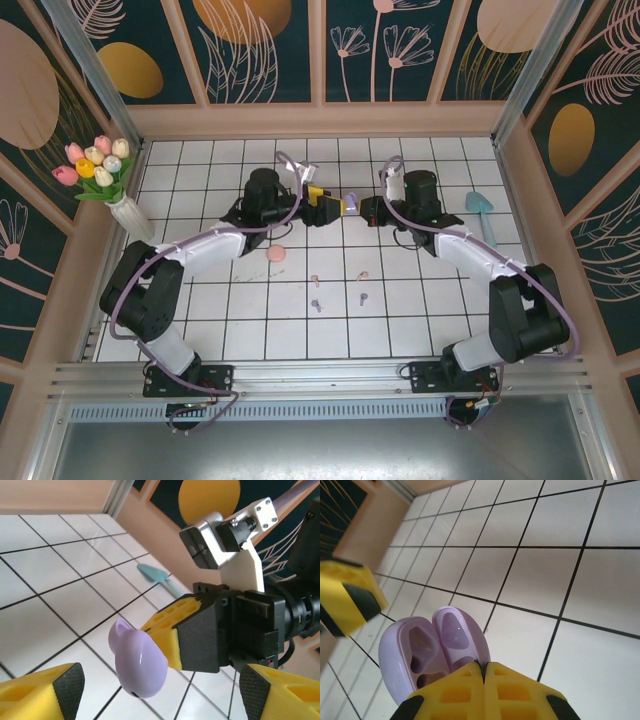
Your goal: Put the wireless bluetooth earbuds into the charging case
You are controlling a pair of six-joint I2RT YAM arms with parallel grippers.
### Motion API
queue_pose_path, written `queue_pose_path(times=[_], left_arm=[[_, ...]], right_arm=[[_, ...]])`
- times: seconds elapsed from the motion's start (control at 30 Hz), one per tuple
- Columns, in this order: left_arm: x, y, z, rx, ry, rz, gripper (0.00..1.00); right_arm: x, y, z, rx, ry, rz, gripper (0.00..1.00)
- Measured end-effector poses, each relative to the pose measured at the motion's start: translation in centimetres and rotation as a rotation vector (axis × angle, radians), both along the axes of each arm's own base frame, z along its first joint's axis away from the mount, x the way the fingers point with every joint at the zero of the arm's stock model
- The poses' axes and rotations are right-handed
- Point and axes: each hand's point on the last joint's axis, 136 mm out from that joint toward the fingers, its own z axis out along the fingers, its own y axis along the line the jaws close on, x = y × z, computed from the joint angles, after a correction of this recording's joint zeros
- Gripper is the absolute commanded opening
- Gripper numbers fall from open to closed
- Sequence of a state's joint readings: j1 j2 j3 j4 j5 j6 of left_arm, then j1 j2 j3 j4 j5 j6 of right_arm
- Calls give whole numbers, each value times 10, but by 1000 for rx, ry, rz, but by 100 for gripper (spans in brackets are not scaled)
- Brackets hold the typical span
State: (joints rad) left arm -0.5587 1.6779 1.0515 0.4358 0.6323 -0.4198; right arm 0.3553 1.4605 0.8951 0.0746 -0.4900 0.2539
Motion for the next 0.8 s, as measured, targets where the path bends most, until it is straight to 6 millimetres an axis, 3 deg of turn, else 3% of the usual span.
queue_pose_path(times=[0.17, 0.53, 0.8], left_arm=[[10, -2, -1, 138, -39, -84, 79], [2, -5, -54, 277, 104, -279, 71], [-7, -12, -54, 246, 150, -375, 65]], right_arm=[[-3, 0, -16, -91, -8, 73, 0], [-14, 1, -28, -140, -7, 155, 0], [-17, 5, -27, -128, -6, 173, 0]])
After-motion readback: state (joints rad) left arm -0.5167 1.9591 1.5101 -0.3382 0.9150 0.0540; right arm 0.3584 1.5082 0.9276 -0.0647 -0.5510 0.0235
